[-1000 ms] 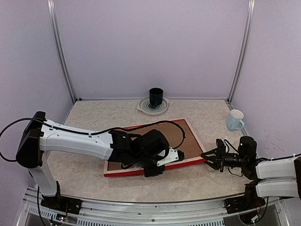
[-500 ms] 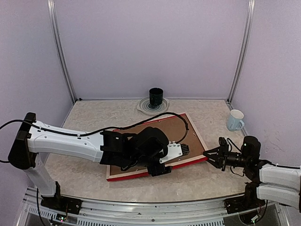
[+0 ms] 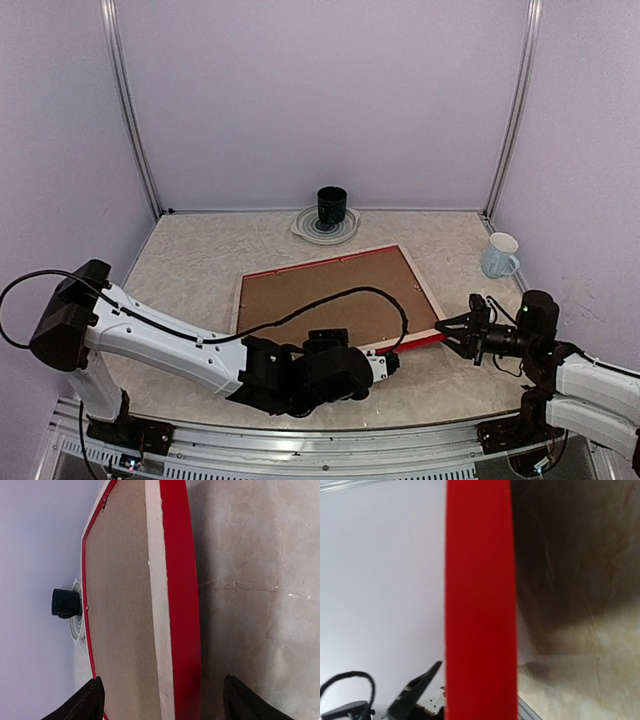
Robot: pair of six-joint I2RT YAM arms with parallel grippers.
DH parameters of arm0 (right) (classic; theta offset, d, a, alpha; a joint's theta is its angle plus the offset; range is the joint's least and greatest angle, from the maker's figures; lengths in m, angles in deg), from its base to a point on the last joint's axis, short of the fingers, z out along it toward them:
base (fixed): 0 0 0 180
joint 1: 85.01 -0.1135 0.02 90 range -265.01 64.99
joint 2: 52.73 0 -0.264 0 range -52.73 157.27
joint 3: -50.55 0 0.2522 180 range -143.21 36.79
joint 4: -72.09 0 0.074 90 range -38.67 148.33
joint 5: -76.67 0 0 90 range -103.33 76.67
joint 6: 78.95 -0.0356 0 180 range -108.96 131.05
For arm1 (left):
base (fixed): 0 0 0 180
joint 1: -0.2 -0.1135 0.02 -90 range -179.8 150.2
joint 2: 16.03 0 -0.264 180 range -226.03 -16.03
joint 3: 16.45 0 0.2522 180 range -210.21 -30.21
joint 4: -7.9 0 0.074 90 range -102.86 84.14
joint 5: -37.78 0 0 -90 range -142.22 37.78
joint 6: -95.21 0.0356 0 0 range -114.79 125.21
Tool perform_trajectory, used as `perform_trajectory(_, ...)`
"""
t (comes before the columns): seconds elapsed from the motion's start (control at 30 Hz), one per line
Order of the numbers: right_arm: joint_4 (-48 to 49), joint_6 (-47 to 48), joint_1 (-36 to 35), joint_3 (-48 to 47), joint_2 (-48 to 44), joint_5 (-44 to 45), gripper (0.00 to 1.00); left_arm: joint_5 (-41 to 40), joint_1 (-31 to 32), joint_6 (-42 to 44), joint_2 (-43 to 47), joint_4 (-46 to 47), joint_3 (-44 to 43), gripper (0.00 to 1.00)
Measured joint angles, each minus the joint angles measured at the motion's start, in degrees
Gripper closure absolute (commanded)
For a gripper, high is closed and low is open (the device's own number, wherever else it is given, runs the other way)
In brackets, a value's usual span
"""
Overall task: Put the photo into the frame
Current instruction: Pass from the right arm to the left
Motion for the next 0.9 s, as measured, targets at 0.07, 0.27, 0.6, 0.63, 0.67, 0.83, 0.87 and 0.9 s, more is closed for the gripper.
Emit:
perform_trajectory(0.07, -0.4, -0.3, -0.1, 0.0, -0.5, 0.2, 0.88, -2.8, 0.3, 0.7, -1.3, 0.7, 0.5, 0.23)
perform_trajectory(0.27, -2.0, -1.4, -0.4, 0.0, -2.0, 0.8, 0.88, -9.3, 0.6, 3.1, -3.4, 3.8, 1.9, 0.34)
perform_trajectory(0.6, -2.4, -2.6, -0.7, 0.0, -2.6, 1.5, 0.88, -15.3, 0.6, 6.9, -5.6, 8.5, 3.8, 0.57)
perform_trajectory(0.63, -2.4, -2.7, -0.7, 0.0, -2.6, 1.5, 0.88, -15.6, 0.6, 7.1, -5.7, 8.9, 3.8, 0.60)
perform_trajectory(0.67, -2.4, -2.8, -0.7, 0.0, -2.7, 1.5, 0.88, -15.9, 0.6, 7.3, -5.9, 9.2, 3.8, 0.64)
perform_trajectory(0.83, -2.4, -4.2, -0.9, 0.0, -2.7, 1.7, 0.88, -16.5, 0.8, 7.9, -6.2, 10.7, 4.5, 0.84)
perform_trajectory(0.87, -2.5, -4.5, -0.9, 0.0, -2.7, 1.8, 0.88, -17.1, 0.9, 7.9, -6.3, 11.2, 4.5, 0.88)
perform_trajectory(0.9, -2.5, -5.0, -0.9, 0.0, -2.8, 1.9, 0.88, -17.5, 0.9, 8.0, -6.3, 11.4, 4.5, 0.89)
